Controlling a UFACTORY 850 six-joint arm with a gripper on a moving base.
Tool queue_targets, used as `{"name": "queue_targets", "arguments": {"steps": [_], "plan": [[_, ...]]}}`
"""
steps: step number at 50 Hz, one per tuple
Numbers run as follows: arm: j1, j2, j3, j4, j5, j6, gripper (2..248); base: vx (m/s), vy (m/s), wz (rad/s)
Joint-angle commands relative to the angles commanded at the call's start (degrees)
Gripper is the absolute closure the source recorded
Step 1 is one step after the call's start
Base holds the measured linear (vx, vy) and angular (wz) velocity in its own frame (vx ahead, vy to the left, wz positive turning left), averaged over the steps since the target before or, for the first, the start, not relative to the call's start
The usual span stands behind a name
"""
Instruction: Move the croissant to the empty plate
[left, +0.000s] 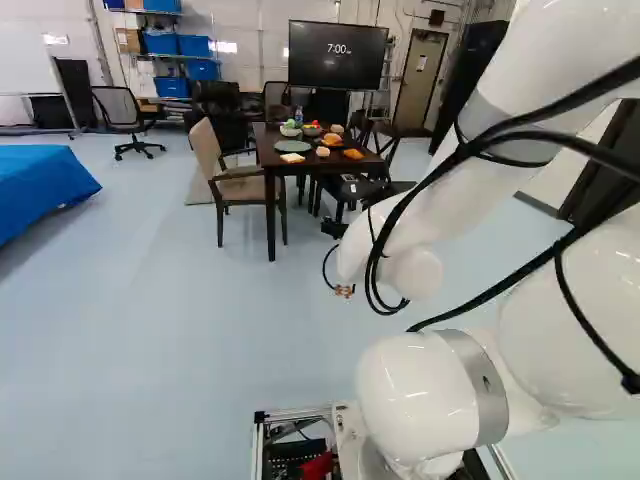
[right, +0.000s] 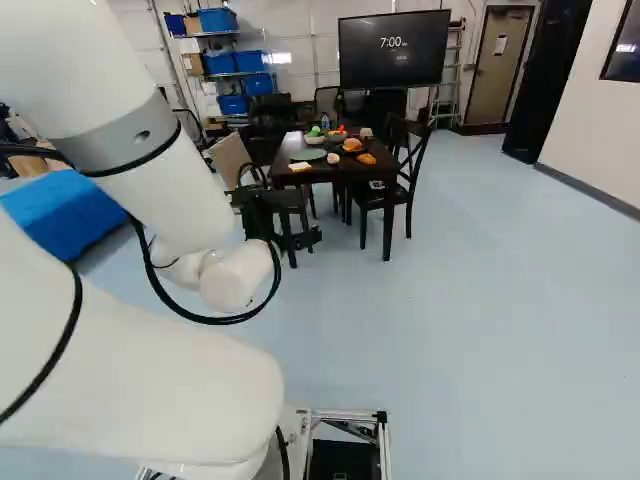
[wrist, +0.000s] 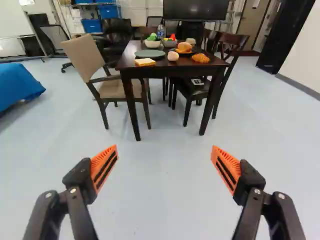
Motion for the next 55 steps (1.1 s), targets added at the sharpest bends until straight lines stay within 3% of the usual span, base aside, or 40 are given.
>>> {"name": "queue_targets", "arguments": {"steps": [55], "plan": [[0.0,0.0,0.0,0.0,0.0,0.0,3,0.192,-0.012,-0.015]]}}
